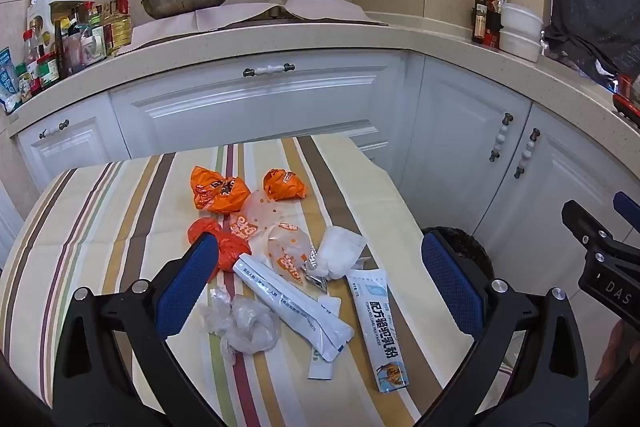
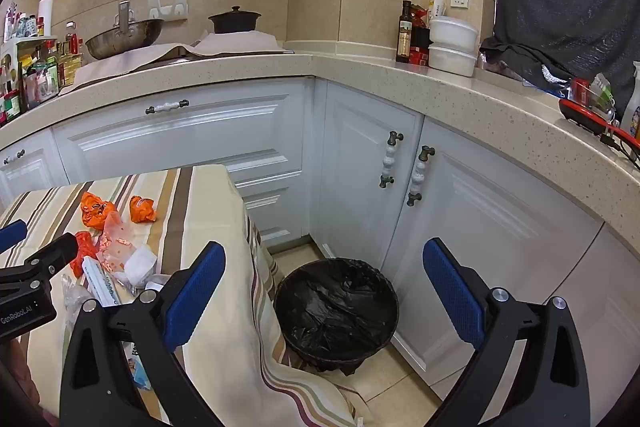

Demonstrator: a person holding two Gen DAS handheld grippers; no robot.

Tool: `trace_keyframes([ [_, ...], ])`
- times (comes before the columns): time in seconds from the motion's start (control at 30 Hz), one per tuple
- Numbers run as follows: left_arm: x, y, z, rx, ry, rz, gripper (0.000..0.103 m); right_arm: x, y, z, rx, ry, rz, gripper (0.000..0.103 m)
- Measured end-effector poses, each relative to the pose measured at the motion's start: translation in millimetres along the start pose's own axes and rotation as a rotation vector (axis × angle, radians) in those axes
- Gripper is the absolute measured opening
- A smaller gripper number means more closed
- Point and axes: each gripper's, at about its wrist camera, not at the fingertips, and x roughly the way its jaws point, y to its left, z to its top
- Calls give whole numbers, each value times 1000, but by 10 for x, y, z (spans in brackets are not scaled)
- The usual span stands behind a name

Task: Collect trash

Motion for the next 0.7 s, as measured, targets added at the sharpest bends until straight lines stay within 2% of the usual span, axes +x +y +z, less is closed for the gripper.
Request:
trace_keyframes([
  [0.7,-8,10,-33,4,-3,2,99,-4,-7,3,0,2,-1,96],
])
